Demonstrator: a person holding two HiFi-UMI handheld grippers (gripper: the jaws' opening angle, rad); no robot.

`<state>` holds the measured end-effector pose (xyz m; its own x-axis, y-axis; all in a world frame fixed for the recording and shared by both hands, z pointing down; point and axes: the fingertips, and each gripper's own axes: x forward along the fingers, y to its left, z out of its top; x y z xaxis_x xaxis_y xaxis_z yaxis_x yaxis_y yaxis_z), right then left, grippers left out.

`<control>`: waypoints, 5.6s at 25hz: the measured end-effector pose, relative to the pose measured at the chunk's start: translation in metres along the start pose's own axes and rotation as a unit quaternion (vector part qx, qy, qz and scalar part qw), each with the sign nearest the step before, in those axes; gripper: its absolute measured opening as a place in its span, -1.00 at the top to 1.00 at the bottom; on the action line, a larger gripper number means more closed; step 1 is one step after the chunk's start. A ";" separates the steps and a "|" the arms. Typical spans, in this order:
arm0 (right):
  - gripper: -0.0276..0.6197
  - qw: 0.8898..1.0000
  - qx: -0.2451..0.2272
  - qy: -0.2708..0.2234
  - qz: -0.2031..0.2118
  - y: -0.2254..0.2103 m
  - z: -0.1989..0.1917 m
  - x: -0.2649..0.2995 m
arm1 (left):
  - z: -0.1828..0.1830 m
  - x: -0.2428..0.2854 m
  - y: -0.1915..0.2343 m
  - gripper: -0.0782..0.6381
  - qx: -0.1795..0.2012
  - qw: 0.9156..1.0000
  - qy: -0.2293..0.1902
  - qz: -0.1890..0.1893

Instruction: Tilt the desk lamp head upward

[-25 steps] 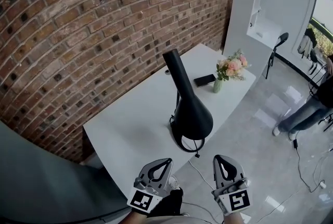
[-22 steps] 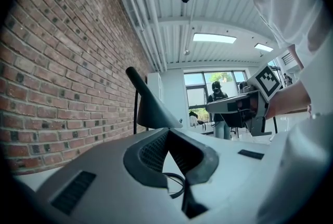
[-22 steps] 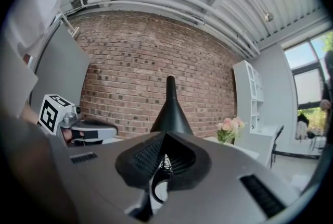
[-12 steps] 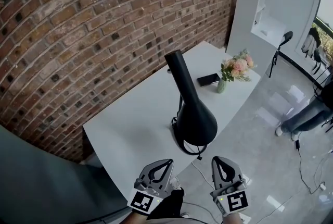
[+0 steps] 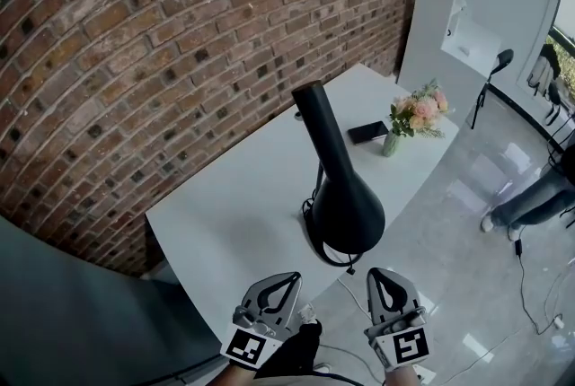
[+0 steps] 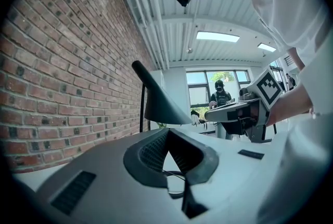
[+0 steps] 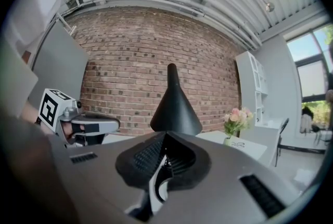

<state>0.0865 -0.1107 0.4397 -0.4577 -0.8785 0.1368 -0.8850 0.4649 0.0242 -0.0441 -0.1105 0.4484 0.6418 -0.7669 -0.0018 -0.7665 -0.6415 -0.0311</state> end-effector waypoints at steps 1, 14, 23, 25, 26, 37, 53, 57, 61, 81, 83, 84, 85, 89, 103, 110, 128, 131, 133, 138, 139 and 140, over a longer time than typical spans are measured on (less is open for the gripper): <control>0.88 1.000 0.003 0.000 0.000 0.000 -0.001 0.001 | 0.000 0.000 0.002 0.76 0.002 1.000 -0.001 0.003; 0.88 1.000 0.004 0.007 0.003 0.002 -0.009 0.016 | -0.007 0.002 0.016 0.76 -0.001 1.000 0.002 0.009; 0.88 0.999 -0.016 0.029 0.014 0.001 -0.015 0.026 | -0.015 0.009 0.024 0.76 -0.005 1.000 0.009 0.010; 0.88 0.999 -0.011 0.031 0.014 0.001 -0.019 0.026 | -0.017 0.011 0.024 0.76 -0.004 1.000 0.011 0.009; 0.88 0.999 -0.010 0.031 0.012 0.000 -0.021 0.026 | -0.018 0.012 0.024 0.76 -0.003 1.000 0.012 0.008; 0.88 0.999 -0.014 0.034 0.000 -0.009 -0.038 0.036 | -0.025 0.018 0.024 0.76 -0.008 1.000 0.017 0.007; 0.88 0.999 -0.020 0.036 0.001 -0.013 -0.038 0.063 | -0.031 0.031 0.033 0.76 -0.007 1.000 0.020 0.000; 0.88 0.999 -0.013 0.032 -0.008 -0.016 -0.041 0.065 | -0.031 0.035 0.034 0.76 -0.009 1.000 0.020 -0.002; 0.88 1.000 -0.009 0.015 -0.004 -0.017 -0.041 0.072 | -0.036 0.039 0.036 0.76 -0.007 1.000 0.026 -0.006; 0.88 1.000 -0.007 -0.001 0.004 -0.026 -0.040 0.091 | -0.041 0.058 0.042 0.76 -0.018 0.999 0.027 0.000; 0.88 1.000 -0.006 -0.005 0.008 -0.023 -0.039 0.093 | -0.039 0.057 0.044 0.76 -0.021 1.000 0.024 0.003; 0.88 1.000 -0.006 -0.008 0.010 -0.021 -0.039 0.093 | -0.039 0.057 0.044 0.76 -0.021 0.999 0.024 0.003; 0.88 1.000 -0.008 -0.011 0.012 -0.020 -0.038 0.094 | -0.038 0.056 0.045 0.76 -0.021 0.999 0.024 0.002; 0.88 1.000 -0.010 -0.022 0.012 -0.018 -0.036 0.094 | -0.037 0.054 0.047 0.76 -0.022 1.000 0.022 0.006; 0.88 0.999 -0.007 -0.038 0.015 -0.018 -0.028 0.094 | -0.034 0.049 0.047 0.76 -0.018 0.999 0.026 0.003; 0.88 0.999 0.001 -0.036 0.034 -0.014 -0.028 0.095 | -0.035 0.049 0.048 0.76 -0.023 0.999 0.024 0.003; 0.87 0.999 0.003 -0.036 0.028 -0.014 -0.022 0.089 | -0.031 0.047 0.042 0.76 -0.019 1.000 0.019 -0.002; 0.87 0.999 0.000 -0.035 0.028 -0.014 -0.022 0.089 | -0.032 0.047 0.042 0.76 -0.021 1.000 0.018 -0.002; 0.87 0.999 -0.001 -0.034 0.029 -0.014 -0.022 0.089 | -0.031 0.048 0.041 0.76 -0.026 1.000 0.014 0.000; 0.87 0.999 -0.002 -0.032 0.030 -0.014 -0.021 0.086 | -0.029 0.049 0.038 0.76 -0.027 1.000 0.016 -0.002; 0.87 0.999 -0.002 -0.032 0.029 -0.014 -0.020 0.086 | -0.028 0.049 0.038 0.76 -0.027 1.000 0.014 -0.002; 0.88 0.999 -0.003 -0.031 0.028 -0.015 -0.020 0.086 | -0.027 0.050 0.037 0.76 -0.027 1.000 0.014 -0.002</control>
<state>0.0618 -0.1911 0.4708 -0.5113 -0.8560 0.0757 -0.8573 0.5142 0.0240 -0.0412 -0.1728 0.4744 0.6451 -0.7636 0.0254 -0.7641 -0.6447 0.0227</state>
